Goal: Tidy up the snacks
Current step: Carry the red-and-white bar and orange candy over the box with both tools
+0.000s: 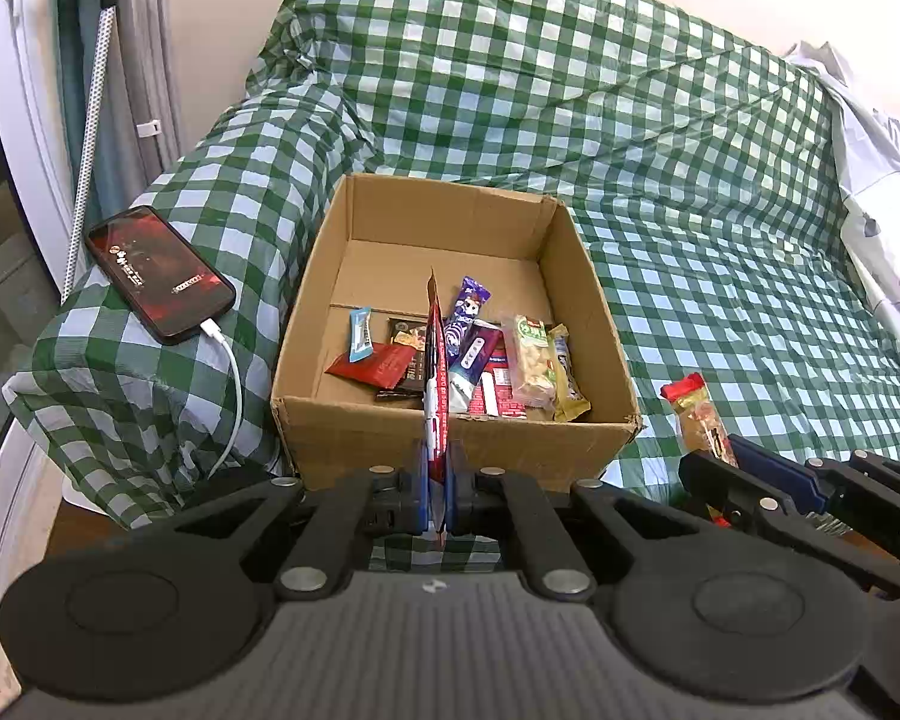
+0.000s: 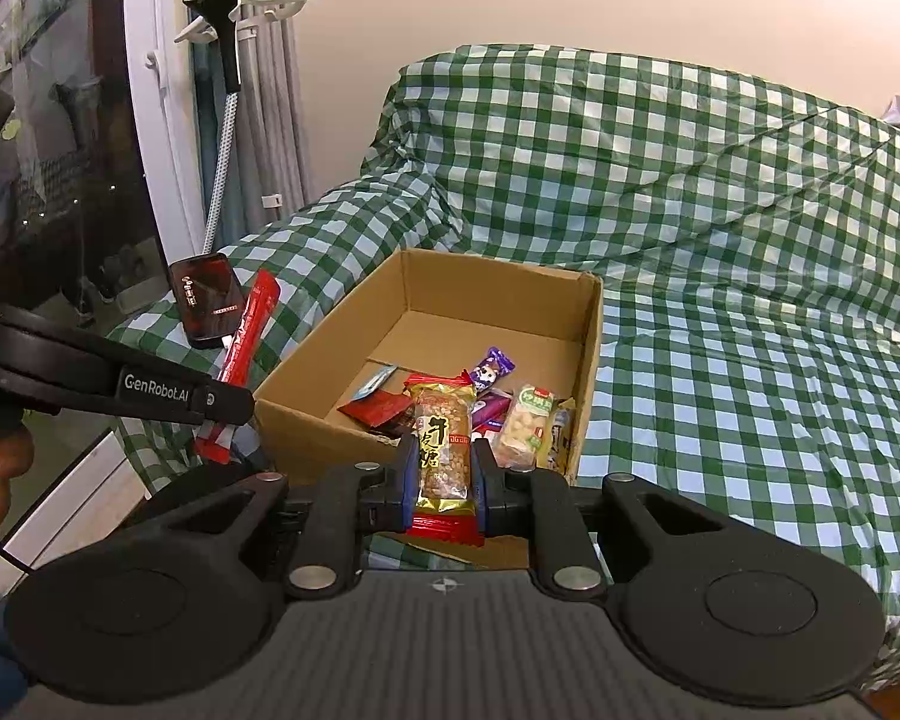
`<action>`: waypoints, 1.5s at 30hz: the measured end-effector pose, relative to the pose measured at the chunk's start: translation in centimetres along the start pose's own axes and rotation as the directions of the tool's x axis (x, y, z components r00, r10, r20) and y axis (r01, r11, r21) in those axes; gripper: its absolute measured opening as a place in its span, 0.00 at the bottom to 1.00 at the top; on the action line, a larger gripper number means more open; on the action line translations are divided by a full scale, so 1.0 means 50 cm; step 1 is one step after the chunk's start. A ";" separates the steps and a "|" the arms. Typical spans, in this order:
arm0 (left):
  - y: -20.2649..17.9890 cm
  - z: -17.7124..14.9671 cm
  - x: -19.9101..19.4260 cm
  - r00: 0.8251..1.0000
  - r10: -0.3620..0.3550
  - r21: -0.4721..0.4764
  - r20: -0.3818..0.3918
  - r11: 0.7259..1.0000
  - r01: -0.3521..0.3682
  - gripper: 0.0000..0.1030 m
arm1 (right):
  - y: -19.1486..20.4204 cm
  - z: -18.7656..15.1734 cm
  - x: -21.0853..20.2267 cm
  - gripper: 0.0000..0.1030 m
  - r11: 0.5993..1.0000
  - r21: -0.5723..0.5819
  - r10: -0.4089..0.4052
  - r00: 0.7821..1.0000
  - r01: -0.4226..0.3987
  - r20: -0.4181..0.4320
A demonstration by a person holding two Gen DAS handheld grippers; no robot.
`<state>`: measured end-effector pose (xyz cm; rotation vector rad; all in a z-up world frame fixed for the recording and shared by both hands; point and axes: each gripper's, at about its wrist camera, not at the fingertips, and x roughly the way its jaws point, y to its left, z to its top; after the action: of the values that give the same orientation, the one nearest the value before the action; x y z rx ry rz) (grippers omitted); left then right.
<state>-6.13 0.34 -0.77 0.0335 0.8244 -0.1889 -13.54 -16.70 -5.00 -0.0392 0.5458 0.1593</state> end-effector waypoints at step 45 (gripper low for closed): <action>-0.014 0.051 0.148 0.990 0.017 -0.010 -0.141 1.000 -0.019 0.05 | -0.045 -0.005 0.141 0.18 0.998 0.070 0.015 0.984 -0.003 -0.177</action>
<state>0.49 -1.73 -4.43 0.0438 0.9661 -0.1661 -7.39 -17.95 -8.89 0.0169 0.7288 0.1466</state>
